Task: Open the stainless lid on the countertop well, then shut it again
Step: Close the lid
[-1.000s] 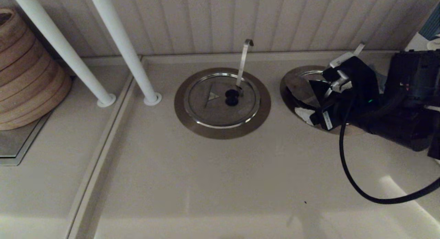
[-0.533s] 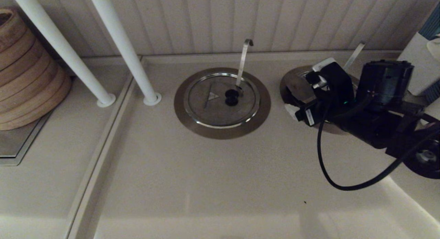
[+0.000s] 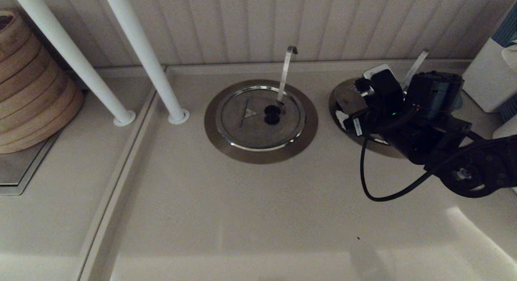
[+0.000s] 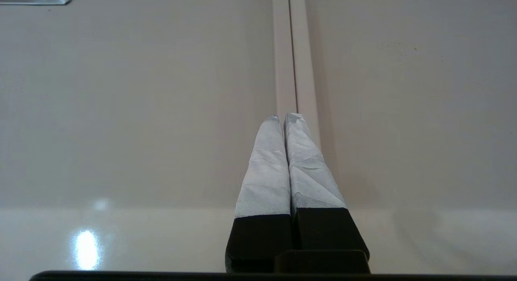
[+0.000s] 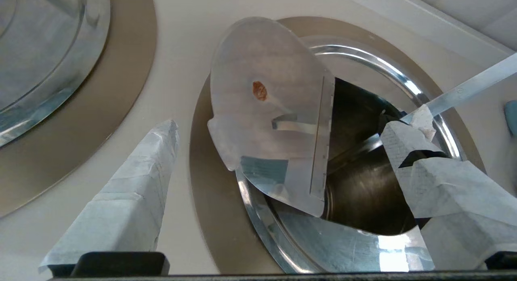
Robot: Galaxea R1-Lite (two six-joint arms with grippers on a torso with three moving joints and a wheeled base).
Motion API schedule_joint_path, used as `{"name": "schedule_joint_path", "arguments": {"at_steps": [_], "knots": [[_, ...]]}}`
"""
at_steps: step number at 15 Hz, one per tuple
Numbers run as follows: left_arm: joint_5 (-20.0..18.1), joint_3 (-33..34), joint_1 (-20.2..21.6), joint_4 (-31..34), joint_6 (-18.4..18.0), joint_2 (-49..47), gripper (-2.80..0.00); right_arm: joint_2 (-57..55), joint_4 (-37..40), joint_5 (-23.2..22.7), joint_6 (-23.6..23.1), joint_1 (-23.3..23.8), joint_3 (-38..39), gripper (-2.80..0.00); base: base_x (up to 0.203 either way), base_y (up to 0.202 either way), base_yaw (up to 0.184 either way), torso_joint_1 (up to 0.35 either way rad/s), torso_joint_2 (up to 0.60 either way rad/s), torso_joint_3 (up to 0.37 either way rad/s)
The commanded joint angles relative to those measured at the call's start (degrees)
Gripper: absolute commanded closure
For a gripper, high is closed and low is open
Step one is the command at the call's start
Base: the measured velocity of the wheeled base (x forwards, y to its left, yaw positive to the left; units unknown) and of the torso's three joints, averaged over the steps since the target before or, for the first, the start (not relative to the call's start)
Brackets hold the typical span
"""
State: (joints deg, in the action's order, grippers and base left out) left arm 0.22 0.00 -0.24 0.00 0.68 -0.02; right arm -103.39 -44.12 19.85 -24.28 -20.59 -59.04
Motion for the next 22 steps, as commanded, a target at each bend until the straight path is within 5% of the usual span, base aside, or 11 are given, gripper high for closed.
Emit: {"name": "schedule_joint_path", "arguments": {"at_steps": [1, 22], "knots": [[0.0, 0.0, 0.0, 0.0, 0.0, -0.1, 0.00, -0.9, -0.3, 0.1, -0.1, 0.1, -0.2, -2.80, 0.000, 0.000, 0.000, 0.000, 0.00, 0.000], [0.0, 0.0, 0.0, 0.0, 0.0, -0.1, 0.00, -0.5, -0.2, 0.0, -0.2, 6.2, -3.4, -2.80, 0.000, 0.000, 0.000, 0.000, 0.00, 0.000]]}}
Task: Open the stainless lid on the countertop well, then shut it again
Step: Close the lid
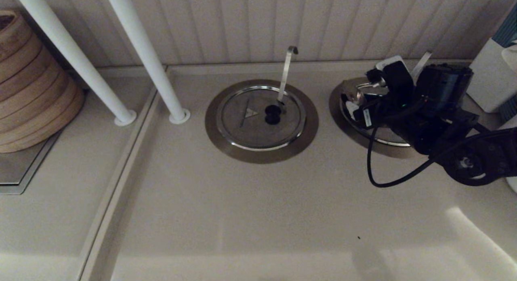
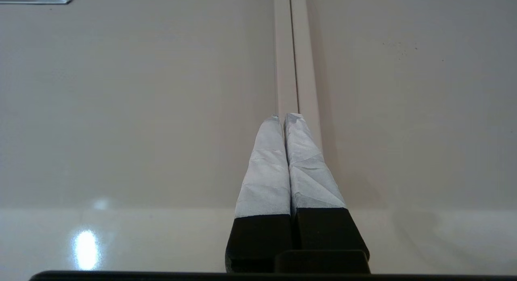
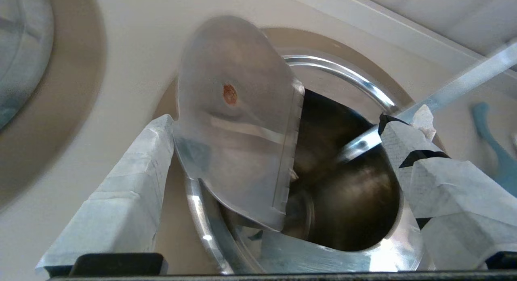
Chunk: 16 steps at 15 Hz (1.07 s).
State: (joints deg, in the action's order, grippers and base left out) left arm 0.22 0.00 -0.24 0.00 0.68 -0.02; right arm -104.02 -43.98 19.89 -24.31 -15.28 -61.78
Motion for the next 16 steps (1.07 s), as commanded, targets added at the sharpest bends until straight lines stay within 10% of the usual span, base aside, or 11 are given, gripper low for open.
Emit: {"name": "schedule_joint_path", "arguments": {"at_steps": [1, 16], "knots": [[0.0, 0.0, 0.0, 0.0, 0.0, -0.1, 0.00, 0.3, -0.3, -0.1, -0.2, 2.0, -1.3, -2.80, 0.000, 0.000, 0.000, 0.000, 0.00, 0.000], [0.0, 0.0, 0.1, 0.0, 0.0, -0.1, 0.00, 5.3, -0.1, -0.3, -0.4, 5.8, -2.1, -2.80, 0.000, 0.000, 0.000, 0.000, 0.00, 0.000]]}}
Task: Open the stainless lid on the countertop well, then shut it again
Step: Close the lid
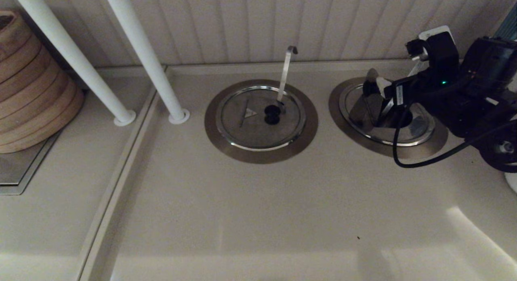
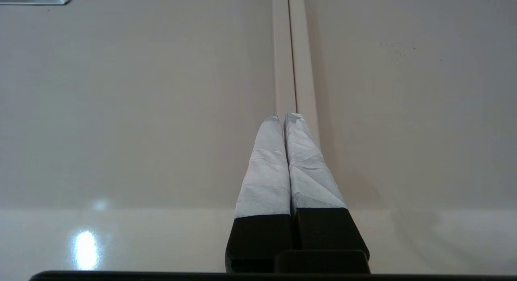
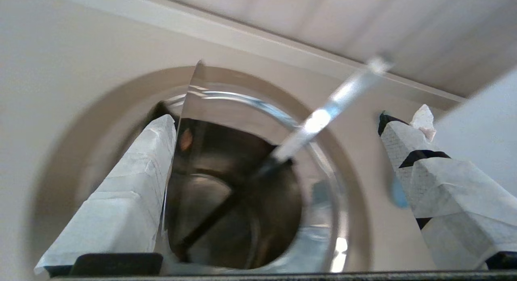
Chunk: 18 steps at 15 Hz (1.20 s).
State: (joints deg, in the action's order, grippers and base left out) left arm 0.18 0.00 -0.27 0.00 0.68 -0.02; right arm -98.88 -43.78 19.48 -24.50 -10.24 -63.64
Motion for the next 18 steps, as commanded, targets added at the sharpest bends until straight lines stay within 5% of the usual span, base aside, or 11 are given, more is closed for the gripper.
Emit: {"name": "schedule_joint_path", "arguments": {"at_steps": [1, 18], "knots": [[0.1, 0.0, 0.0, 0.0, 0.0, -0.1, 0.00, 0.2, -0.2, 0.0, -0.2, 1.2, -0.3, -2.80, 0.000, 0.000, 0.000, 0.000, 0.00, 0.000], [0.1, 0.0, 0.0, 0.0, 0.0, -0.1, 0.00, 2.7, 7.8, -1.3, -3.7, 9.7, -0.1, -2.80, 0.000, 0.000, 0.000, 0.000, 0.00, 0.000]]}}
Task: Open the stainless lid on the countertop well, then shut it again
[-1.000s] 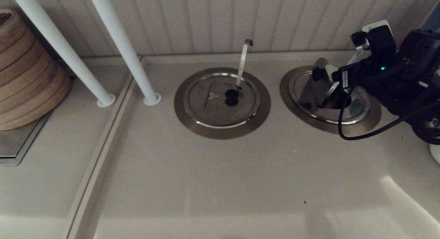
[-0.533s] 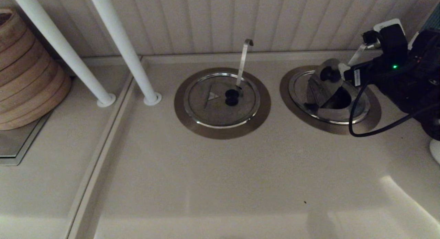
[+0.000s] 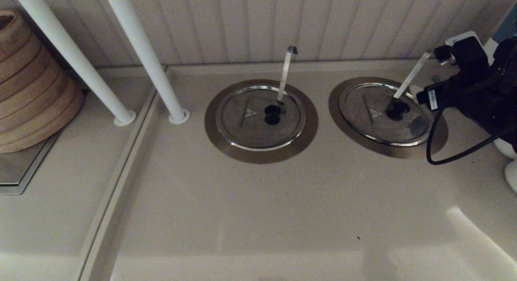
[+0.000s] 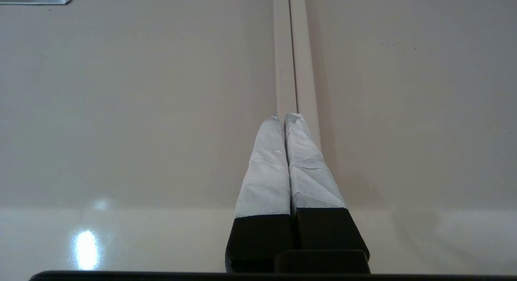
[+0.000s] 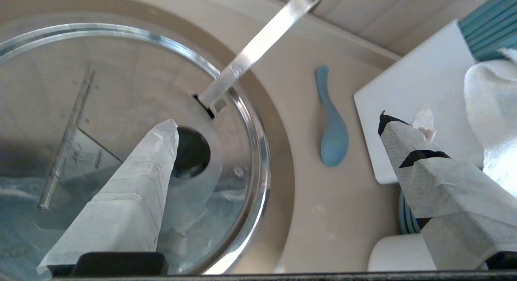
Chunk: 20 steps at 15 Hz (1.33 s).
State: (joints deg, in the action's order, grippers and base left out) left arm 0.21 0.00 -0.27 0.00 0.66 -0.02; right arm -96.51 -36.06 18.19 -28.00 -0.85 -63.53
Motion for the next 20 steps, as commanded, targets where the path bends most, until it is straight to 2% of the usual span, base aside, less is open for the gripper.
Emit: {"name": "schedule_joint_path", "arguments": {"at_steps": [1, 2, 4, 6, 7, 9, 10, 14, 18, 20], "knots": [[0.1, 0.0, 0.0, 0.0, 0.0, -0.1, 0.00, 0.5, 0.4, -0.3, 0.2, 0.3, -0.5, -2.80, 0.000, 0.000, 0.000, 0.000, 0.00, 0.000], [0.0, 0.0, 0.0, 0.0, 0.0, -0.1, 0.00, 0.8, 1.2, -0.4, 0.8, 0.3, -1.2, -2.80, 0.000, 0.000, 0.000, 0.000, 0.00, 0.000], [0.1, 0.0, 0.0, 0.0, 0.0, -0.1, 0.00, 0.0, 5.4, -1.1, 7.0, 0.3, -4.8, -2.80, 0.000, 0.000, 0.000, 0.000, 0.00, 0.000], [0.1, 0.0, 0.0, 0.0, 0.0, -0.1, 0.00, -0.8, 13.9, -7.0, 16.8, 0.9, -9.5, -2.80, 0.000, 0.000, 0.000, 0.000, 0.00, 0.000], [0.0, 0.0, 0.0, 0.0, 0.0, -0.1, 0.00, -0.9, 17.4, -10.4, 20.1, 2.0, -11.3, -2.80, 0.000, 0.000, 0.000, 0.000, 0.00, 0.000], [0.1, 0.0, 0.0, 0.0, 0.0, -0.1, 0.00, -0.2, 20.2, -13.4, 22.2, 3.6, -12.7, -2.80, 0.000, 0.000, 0.000, 0.000, 0.00, 0.000], [0.0, 0.0, 0.0, 0.0, 0.0, -0.1, 0.00, 0.7, 20.3, -13.6, 22.2, 3.7, -12.5, 0.00, 0.000, 0.000, 0.000, 0.000, 0.00, 0.000], [0.1, 0.0, 0.0, 0.0, 0.0, -0.1, 0.00, 8.7, 26.7, -13.9, 22.9, 3.7, -12.3, 0.00, 0.000, 0.000, 0.000, 0.000, 0.00, 0.000], [0.1, 0.0, 0.1, 0.0, 0.0, -0.1, 0.00, 21.3, 39.2, -19.5, 24.5, 4.2, -9.4, 0.00, 0.000, 0.000, 0.000, 0.000, 0.00, 0.000], [0.0, 0.0, 0.1, 0.0, 0.0, -0.1, 0.00, 29.4, 43.0, -22.3, 25.2, 4.6, -3.2, 0.00, 0.000, 0.000, 0.000, 0.000, 0.00, 0.000]]}}
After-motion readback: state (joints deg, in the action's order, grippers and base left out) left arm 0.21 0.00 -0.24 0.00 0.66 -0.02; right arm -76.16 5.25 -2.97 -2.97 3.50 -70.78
